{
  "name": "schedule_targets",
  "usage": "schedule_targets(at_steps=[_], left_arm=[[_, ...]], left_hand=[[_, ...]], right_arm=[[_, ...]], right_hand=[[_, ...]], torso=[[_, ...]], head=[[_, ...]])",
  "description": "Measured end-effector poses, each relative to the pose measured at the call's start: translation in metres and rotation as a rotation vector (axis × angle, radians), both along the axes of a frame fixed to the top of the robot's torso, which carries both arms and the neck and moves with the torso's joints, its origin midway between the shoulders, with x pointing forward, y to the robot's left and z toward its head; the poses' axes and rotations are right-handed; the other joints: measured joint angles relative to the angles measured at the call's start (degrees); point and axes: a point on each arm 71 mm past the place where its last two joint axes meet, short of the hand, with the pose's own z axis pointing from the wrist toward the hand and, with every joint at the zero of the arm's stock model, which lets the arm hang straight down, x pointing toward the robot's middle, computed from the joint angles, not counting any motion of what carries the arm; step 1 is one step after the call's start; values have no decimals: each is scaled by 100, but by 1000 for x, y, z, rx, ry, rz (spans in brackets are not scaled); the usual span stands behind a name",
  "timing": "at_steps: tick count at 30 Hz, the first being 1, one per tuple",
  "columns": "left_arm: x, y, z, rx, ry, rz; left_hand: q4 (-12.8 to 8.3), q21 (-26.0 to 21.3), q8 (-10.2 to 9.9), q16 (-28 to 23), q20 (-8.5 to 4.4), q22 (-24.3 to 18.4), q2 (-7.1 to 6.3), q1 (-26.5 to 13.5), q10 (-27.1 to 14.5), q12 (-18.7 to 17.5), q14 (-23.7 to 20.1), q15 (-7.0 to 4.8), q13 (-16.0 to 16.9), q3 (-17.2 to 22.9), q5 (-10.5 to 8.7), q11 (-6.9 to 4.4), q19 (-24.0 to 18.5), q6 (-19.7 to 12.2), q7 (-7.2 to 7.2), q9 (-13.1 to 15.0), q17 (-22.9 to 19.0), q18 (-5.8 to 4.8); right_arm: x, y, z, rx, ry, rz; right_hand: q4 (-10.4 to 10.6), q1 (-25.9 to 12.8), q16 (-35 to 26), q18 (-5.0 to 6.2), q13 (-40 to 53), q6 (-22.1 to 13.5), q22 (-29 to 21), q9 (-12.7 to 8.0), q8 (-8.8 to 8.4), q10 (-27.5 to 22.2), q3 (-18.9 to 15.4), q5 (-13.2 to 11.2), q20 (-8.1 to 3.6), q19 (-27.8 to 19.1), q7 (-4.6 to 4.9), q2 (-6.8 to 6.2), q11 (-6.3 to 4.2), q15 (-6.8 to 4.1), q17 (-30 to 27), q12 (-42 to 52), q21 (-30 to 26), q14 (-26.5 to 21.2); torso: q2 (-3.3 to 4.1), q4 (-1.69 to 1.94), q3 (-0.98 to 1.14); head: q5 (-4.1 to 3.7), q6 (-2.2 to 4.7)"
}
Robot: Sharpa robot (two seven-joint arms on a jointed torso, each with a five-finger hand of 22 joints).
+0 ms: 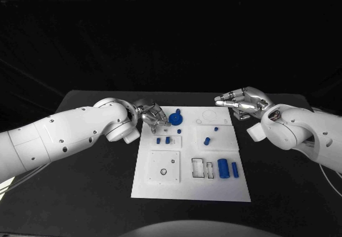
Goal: Assemble the parts on the task board
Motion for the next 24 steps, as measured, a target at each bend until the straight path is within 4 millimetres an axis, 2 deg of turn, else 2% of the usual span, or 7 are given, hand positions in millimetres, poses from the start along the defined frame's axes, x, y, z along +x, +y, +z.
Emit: schedule_targets(at_steps=[3, 7, 10, 12, 15, 18, 24], left_arm=[[3, -9, 3, 9, -85, -43], [5, -26, 7, 47, -226, -126], [5, -37, 9, 85, -318, -191], [4, -44, 8, 116, -367, -229], [4, -52, 7, 163, -420, -276], [5, -57, 5, 205, -451, -307], [6, -67, 0, 277, -476, -361]], left_hand=[[-125, -125, -237, -63, -22, -158, -115, 357, 177, -402, 111, -91, -537, 125, -243, -47, 233, 210, -50, -320, -210, 0], [-157, -227, -635, -80, -121, -329, -265, 536, 513, -897, 451, -146, -1281, 191, -275, -102, 622, 588, -127, -810, -475, 0], [-157, -134, -835, 624, -179, -330, -294, 564, 640, -1101, 1018, -183, -1613, 191, -275, -143, 957, 790, -184, -1034, 92, 0], [-157, 14, -986, 1376, -225, -259, -294, 564, 727, -1257, 1492, -229, -1854, 191, -275, -181, 1240, 932, -241, -1188, 813, 1], [-157, 806, -1149, 2227, -288, 421, -296, 561, 846, -1422, 1977, -285, -2111, 191, -313, -220, 1681, 1106, -279, -1345, 1704, 0], [-134, 1773, -1254, 2787, -336, 1292, -326, 531, 970, -1527, 2183, -331, -2280, 168, -314, -242, 2023, 1225, -312, -1444, 2372, -175], [-134, 2680, -1386, 3087, -366, 2139, -326, 531, 1196, -1659, 2186, -333, -2488, 168, -314, -269, 2153, 1407, -331, -1545, 2749, -273]], right_arm=[[0, 0, 0, 0, 0, 0], [0, 1, 0, 1, 1, 2], [1, 2, -1, 1, 2, 2], [1, 2, -1, 1, 2, 3], [1, 3, -1, 1, 2, 3], [1, 4, -1, 2, 2, 5], [1, 6, -1, 3, 2, 8]], right_hand=[[0, 0, 0, 0, 0, 0, 0, 0, 0, 0, 0, 0, 0, 0, 0, 0, 0, 0, 0, 0, 0, 0], [0, 0, 0, 0, 0, 0, 0, 0, 0, 0, 0, 0, 0, 0, 0, 0, 0, 0, 0, 0, 0, 0], [0, 0, 0, 0, 0, 0, -1, 0, 0, 0, 0, 0, 0, 0, 0, 0, 0, 0, 0, 0, 0, 0], [0, 0, 0, 0, 0, 0, -1, 0, 0, 0, 0, 0, 0, 0, 0, 0, 0, 0, 0, 0, 0, 0], [0, 0, 0, 0, 0, 0, -1, 0, 0, 0, 0, 0, 0, 0, 0, 0, 0, 0, -1, 0, 0, 0], [0, 0, 0, 0, 4, 0, -1, 0, 0, 0, 0, 0, 0, 0, 0, 0, 0, 0, -1, 0, 0, 0], [0, 0, 0, 0, 4, 0, -1, 0, 0, 0, 0, 0, 0, 0, 0, 0, 0, 0, 4, 0, 0, 0]], torso=[[0, -3, -1], [3, -7, -4], [7, -7, -7], [8, -7, -7], [8, -6, -5], [7, -7, -4], [7, -7, -6]], head=[[-14, 20], [-43, 61], [-64, 74], [-71, 76], [-81, 77], [-83, 82], [-91, 85]])
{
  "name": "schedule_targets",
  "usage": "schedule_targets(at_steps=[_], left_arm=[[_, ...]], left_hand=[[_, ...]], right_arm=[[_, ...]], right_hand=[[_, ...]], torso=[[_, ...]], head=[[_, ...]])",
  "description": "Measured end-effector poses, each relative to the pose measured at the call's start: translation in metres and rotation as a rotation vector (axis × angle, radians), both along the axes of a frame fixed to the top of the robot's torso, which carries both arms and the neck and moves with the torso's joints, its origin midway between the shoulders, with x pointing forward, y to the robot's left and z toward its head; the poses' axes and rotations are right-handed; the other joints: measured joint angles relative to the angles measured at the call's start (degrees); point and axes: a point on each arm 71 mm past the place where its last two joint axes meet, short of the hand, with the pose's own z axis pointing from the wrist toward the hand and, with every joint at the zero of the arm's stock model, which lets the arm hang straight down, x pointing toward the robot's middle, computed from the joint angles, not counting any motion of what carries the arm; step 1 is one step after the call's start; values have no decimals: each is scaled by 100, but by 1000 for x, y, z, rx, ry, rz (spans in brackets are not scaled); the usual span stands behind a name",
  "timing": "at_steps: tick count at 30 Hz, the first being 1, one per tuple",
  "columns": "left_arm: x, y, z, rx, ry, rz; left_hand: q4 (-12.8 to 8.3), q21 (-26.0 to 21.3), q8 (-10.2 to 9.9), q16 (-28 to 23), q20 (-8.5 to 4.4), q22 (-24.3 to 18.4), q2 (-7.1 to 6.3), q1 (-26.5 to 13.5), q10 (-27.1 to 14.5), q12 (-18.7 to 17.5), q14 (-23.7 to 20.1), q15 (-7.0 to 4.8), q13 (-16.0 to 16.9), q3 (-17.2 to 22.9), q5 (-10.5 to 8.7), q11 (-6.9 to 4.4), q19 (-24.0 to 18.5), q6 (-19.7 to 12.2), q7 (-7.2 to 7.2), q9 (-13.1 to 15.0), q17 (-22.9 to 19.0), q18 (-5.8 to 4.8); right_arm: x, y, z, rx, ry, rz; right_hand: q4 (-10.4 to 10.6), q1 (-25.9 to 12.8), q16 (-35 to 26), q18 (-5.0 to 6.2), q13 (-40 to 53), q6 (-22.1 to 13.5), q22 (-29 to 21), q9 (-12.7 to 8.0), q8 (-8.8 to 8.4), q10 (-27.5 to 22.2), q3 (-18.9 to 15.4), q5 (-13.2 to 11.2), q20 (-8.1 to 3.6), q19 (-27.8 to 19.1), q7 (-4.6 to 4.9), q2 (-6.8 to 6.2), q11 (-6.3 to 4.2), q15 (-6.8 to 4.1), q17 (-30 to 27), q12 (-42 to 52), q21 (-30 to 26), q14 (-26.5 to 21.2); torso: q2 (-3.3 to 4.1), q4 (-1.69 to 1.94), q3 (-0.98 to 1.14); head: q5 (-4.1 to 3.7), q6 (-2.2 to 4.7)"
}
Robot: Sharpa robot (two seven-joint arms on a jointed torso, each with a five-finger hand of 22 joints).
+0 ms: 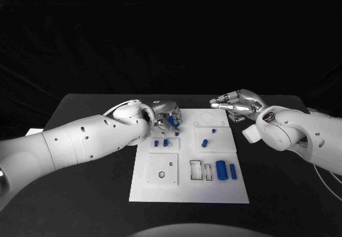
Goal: Assemble the parts on the task board
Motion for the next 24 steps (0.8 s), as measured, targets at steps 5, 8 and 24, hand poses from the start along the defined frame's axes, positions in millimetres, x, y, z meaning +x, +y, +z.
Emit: schedule_targets(at_steps=[5, 8, 24], left_arm=[[0, -4, -4, 48, 1, -19], [-1, -6, -6, 72, 5, -26], [-1, -11, -17, 144, 37, -39]], left_hand=[[0, 307, -42, 33, -13, 296, 0, 0, 99, -68, 21, -21, -91, 0, 0, -18, 13, 96, 0, -33, 25, -58], [0, 407, -42, 33, -20, 395, 0, 0, 155, -80, 21, -21, -121, 0, 0, -33, 20, 148, -8, -40, -14, -85], [-16, 528, -206, 33, -20, 545, 93, 93, 406, -379, 21, -21, -321, 272, 0, -18, 20, 330, -5, -102, -91, -85]], right_arm=[[0, 1, 0, 1, 0, 1], [0, 1, 0, 1, -1, 1], [0, 2, 0, 2, -1, 4]], right_hand=[[0, 0, 0, 0, 0, 0, 5, 0, 0, 0, 0, 22, 0, 0, 0, 0, 0, 0, 0, 0, 0, 0], [0, 0, 0, 0, 0, 0, 5, 0, 0, 0, 0, 22, 0, 0, 0, 0, 0, 0, -1, 0, 0, 0], [0, 0, 0, 0, -2, 0, 3, 0, 0, 0, 0, 22, 0, 0, 0, 0, 0, 0, -2, 0, 0, 0]], torso=[[1, -3, -1], [0, -3, 2], [-5, 1, 3]], head=[[-10, -8], [-21, -17], [-53, -30]])
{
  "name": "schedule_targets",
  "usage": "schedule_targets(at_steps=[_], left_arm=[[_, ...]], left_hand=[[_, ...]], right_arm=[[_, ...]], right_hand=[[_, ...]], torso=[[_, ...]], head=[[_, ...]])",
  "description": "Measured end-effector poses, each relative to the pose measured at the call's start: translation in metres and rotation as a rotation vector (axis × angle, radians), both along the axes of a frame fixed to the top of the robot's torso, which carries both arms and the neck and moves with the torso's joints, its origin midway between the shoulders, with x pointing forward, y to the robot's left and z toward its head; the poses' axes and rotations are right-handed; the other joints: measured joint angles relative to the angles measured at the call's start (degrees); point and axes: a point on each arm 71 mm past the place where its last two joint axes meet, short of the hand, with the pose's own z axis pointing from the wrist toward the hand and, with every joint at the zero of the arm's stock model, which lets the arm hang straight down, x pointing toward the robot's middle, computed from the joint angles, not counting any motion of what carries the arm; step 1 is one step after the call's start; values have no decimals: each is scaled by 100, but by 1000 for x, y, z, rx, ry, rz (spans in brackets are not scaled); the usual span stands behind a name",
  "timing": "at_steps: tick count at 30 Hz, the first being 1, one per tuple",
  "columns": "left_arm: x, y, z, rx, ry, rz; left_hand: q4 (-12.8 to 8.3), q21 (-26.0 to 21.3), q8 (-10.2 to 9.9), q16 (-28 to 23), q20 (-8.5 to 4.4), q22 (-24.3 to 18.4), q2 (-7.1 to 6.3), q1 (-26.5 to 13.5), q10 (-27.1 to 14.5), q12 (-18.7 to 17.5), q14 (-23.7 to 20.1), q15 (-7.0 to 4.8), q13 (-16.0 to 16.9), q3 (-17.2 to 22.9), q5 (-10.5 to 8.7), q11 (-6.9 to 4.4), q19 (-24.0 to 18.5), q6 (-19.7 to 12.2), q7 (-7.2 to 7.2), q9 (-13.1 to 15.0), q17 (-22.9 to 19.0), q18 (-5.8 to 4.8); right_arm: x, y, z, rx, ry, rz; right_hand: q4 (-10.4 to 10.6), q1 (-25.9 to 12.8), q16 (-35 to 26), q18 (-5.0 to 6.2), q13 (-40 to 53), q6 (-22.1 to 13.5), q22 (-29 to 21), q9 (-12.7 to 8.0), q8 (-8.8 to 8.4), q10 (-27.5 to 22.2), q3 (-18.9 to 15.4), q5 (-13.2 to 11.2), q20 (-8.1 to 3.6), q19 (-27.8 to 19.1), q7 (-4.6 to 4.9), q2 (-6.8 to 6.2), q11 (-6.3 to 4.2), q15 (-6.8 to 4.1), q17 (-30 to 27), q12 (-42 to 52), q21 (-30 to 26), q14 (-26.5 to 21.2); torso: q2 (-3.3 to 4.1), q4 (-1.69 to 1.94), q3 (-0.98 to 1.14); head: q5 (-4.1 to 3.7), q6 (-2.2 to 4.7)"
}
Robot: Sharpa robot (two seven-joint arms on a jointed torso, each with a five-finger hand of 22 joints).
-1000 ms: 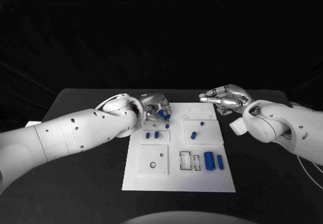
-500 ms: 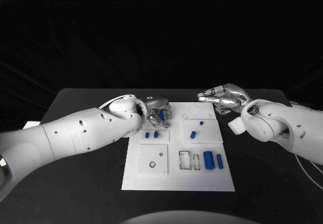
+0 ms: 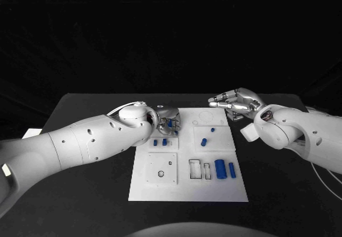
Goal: Assemble the parts on the task board
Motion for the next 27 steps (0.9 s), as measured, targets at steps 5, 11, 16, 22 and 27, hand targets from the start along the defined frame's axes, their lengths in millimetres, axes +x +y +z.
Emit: schedule_targets(at_steps=[5, 11, 16, 22, 27], left_arm=[[2, 0, -3, 6, 1, 6], [4, 1, -4, 10, 0, 12], [4, -2, -4, 10, 0, 10], [3, -4, -6, 11, 4, 6], [3, -6, -6, 11, 6, 5]], left_hand=[[-7, 0, -36, 0, 0, 21, 22, 22, 41, -77, 0, 0, -53, 86, 0, 0, 0, 33, 7, -14, -13, 0], [-39, 23, -69, 0, 0, 44, 22, 22, 81, -147, 0, 0, -99, 195, 0, 1, 0, 74, 7, -28, -14, 0], [-32, 23, -91, 0, 0, 51, 22, 22, 101, -168, 0, 0, -111, 234, 0, 21, 0, 94, 27, -28, -20, 0], [-31, 23, -91, 0, 0, 60, 22, 22, 101, -197, 0, 0, -126, 266, 0, 21, 0, 94, 27, -33, -20, 0], [-38, 44, -91, 0, 0, 65, 22, 22, 142, -198, 0, 0, -131, 304, 0, 21, 0, 118, 9, -33, -20, 1]], right_arm=[[0, 1, 0, 1, 0, 1], [0, 1, 0, 1, 0, 2], [0, 1, 0, 1, 0, 2], [0, 1, 0, 1, 0, 3], [0, 2, 0, 2, 1, 4]], right_hand=[[0, 0, 0, 0, 0, 0, 0, 0, 0, 0, 0, 0, 0, 0, 0, 0, 0, 0, 0, 0, 0, 0], [0, 0, 0, 0, -1, 0, -1, 0, 0, 0, 0, 0, 0, 0, 0, 0, 0, 0, -1, 0, 0, 0], [0, 0, 0, 0, -1, 0, -1, 0, 0, 0, 0, 0, 0, 0, 0, 0, 0, 0, -1, 0, 0, 0], [0, 0, 0, 0, -1, 0, -2, 0, 0, 0, 0, 0, 0, 0, 0, 0, 0, 0, -1, 0, 0, 0], [0, 0, 0, 0, -1, 0, -2, 0, 0, 0, 0, 0, 0, 0, 0, 0, 0, 0, -2, 0, 0, 0]], torso=[[-1, 0, 0], [-1, 3, 2], [-2, 3, 2], [-3, 3, 2], [-5, 6, 2]], head=[[-5, 3], [-16, 4], [-19, -8], [-24, -13], [-29, -16]])
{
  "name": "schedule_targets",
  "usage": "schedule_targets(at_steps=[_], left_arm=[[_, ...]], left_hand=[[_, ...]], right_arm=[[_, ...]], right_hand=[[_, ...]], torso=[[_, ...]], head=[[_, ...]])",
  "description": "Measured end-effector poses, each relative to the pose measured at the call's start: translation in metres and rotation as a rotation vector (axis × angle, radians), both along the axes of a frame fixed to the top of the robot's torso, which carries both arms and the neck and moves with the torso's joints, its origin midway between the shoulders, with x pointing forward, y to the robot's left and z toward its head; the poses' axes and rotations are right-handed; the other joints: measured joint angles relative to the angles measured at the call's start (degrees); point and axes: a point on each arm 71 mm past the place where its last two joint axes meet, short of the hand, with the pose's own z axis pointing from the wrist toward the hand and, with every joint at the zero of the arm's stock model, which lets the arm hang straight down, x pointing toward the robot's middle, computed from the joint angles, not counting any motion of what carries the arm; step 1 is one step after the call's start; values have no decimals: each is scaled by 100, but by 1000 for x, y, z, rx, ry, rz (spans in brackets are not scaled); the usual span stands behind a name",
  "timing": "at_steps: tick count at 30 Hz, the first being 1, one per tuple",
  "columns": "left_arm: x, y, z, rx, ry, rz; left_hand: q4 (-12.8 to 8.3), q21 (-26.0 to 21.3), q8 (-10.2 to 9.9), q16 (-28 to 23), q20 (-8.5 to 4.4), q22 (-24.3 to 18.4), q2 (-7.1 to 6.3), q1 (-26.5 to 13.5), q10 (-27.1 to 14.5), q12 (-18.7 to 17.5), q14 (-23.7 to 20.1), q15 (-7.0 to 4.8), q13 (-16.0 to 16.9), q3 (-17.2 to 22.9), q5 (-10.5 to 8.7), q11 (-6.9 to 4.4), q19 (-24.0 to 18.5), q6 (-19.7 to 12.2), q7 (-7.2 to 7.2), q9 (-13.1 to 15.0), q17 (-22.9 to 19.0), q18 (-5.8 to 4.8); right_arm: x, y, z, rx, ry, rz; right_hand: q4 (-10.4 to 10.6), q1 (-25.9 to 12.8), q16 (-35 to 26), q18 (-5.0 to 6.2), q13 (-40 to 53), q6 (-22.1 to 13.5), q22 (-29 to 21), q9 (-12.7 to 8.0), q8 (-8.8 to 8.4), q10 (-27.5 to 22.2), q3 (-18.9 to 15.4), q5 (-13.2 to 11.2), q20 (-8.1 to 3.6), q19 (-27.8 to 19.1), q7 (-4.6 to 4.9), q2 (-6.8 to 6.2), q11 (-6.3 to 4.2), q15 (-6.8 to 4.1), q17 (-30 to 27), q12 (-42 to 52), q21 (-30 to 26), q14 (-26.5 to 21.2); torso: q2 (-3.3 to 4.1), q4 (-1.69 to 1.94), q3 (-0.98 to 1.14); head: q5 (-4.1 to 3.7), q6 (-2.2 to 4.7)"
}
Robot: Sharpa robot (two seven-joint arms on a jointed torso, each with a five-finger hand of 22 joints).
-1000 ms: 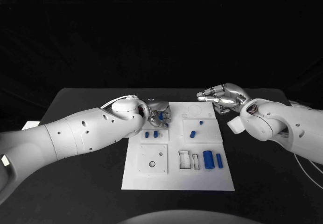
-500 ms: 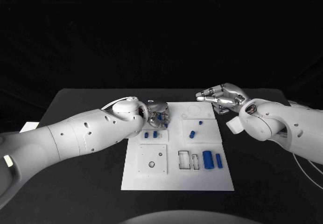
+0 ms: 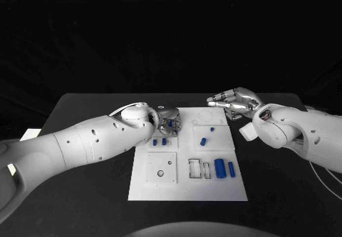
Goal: Assemble the parts on the task board
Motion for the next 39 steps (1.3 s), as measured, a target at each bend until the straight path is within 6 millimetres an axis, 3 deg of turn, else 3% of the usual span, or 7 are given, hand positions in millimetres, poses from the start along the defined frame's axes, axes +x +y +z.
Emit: schedule_targets(at_steps=[9, 23, 30, 39], left_arm=[[1, -2, 0, 7, 6, 6], [2, -2, 1, 19, 13, 17], [1, -2, 0, 11, 8, 15], [0, 6, -1, -15, -10, 26]], left_hand=[[-68, 0, -62, 0, 0, 15, -14, 60, 62, -88, 0, 0, -38, 178, 0, -20, 0, 59, 18, -18, -6, 0], [-395, 66, -195, 34, 0, 109, -82, 145, 176, -321, 0, 0, -152, 872, -20, 53, 0, 140, 99, -58, -13, 0], [-513, 75, -201, 62, 0, 142, -83, 144, 359, -383, 0, 0, -153, 1137, -48, 32, 0, 255, 91, -58, 6, 0], [-681, 89, -277, 62, 0, 180, -182, -32, 516, -570, 0, 0, -155, 1425, -47, 38, 0, 355, 110, -58, 5, 0]], right_arm=[[0, 1, 0, 1, 1, 3], [0, 1, 0, 1, 1, 4], [0, 1, 0, 1, 2, 5], [0, 1, 0, 2, 2, 6]], right_hand=[[0, 0, 0, 0, 0, 0, 0, 0, 0, 0, 0, 0, 0, 0, 0, 0, 0, 0, -1, 0, 0, 0], [0, 0, 0, 0, -1, 0, -1, 0, 0, 0, 0, 0, 0, 0, 0, 0, 0, 0, -1, 0, 0, 0], [0, 0, 0, 0, -1, 0, -1, 0, 0, 0, 0, 0, 0, 0, 0, 0, 0, 0, -1, 0, 0, 0], [0, 0, 0, 0, -1, 0, 3, 0, 0, 0, 0, 0, 0, 0, 0, 0, 0, 0, -1, 0, 0, 0]], torso=[[-1, -1, 1], [1, 1, -2], [-1, 2, -1], [-4, 4, 1]], head=[[-3, -8], [-17, -35], [-13, -49], [1, -39]])
